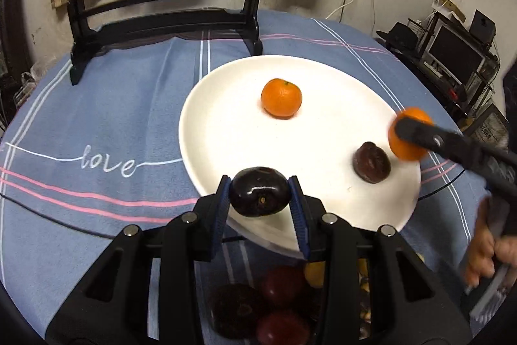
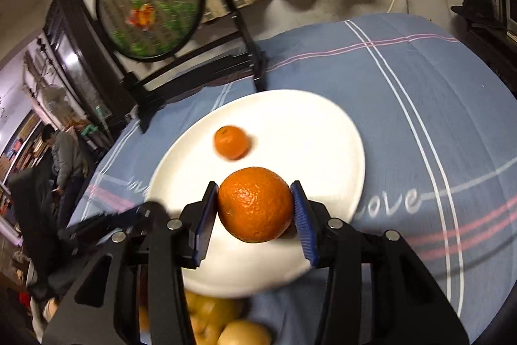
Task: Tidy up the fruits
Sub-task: 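Lower both held fruits onto the white plate and open both tools, then move both tools back from the plate toward the fruit pile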
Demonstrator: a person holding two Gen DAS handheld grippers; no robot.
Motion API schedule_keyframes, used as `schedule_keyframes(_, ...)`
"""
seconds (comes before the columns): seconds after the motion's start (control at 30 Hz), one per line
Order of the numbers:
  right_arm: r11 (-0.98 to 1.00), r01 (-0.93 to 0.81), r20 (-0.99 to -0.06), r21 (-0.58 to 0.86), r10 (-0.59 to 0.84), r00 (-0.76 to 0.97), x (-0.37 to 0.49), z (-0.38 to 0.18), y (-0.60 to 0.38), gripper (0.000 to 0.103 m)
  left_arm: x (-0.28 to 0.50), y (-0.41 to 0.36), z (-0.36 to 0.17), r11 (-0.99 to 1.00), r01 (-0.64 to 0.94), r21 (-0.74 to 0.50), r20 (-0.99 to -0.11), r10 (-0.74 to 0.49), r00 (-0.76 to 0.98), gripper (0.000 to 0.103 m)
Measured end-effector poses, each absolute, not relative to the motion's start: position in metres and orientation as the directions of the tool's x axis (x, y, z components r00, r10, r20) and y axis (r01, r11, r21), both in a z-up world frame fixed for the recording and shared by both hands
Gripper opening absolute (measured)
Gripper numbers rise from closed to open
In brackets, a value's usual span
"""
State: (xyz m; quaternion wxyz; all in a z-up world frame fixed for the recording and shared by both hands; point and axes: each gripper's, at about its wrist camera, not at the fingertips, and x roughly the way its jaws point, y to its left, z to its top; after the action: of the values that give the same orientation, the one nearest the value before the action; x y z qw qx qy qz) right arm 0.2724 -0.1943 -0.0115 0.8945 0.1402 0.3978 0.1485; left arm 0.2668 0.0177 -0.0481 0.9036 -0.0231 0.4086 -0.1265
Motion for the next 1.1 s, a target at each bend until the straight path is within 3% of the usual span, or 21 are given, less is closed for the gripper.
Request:
schedule_keyframes(0.03,0.915,-0.153,-0.670,0.373,0.380,0.638,0.279,-0.015,-0.195,0.047,0.269,0.018,-0.048,0.968,0.209,-0.141,-0.732,-0.244,0.636,0.038)
schedule_keyframes(0.1,0.911,-0.151,-0.679,0.383,0.388,0.623,0.285,-0.019,-0.195,0.051,0.270,0.019,-0.046,0.968,0.208,-0.141,-0.724,-0.244,0.645,0.051)
schedule_keyframes(0.17,0.905,-0.143,-0.667,0.401,0.395,0.631,0.286,-0.020,-0.199,0.069,0.269,0.020,-0.043,0.969,0.206,-0.136,-0.714,-0.240,0.658,0.059)
schedule_keyframes(0.7,0.870,-0.158,-0.554,0.468,0.428,0.715,0.212,0.011,-0.226,0.070,0.217,0.037,-0.027,0.974,0.175,-0.140,-0.654,-0.224,0.723,0.067)
schedule_keyframes(0.9,0.893,-0.156,-0.573,0.421,0.395,0.718,0.169,0.011,-0.225,0.073,0.167,0.054,-0.026,0.987,0.113,-0.117,-0.628,-0.162,0.761,0.083)
schedule_keyframes(0.97,0.889,-0.155,-0.571,0.432,0.402,0.716,0.143,0.006,-0.227,0.091,0.146,0.058,-0.034,0.985,0.120,-0.125,-0.637,-0.173,0.751,0.085)
schedule_keyframes(1.1,0.900,-0.167,-0.559,0.404,0.387,0.733,0.106,-0.001,-0.227,0.099,0.121,0.058,-0.050,0.991,0.105,-0.079,-0.671,-0.131,0.730,0.091)
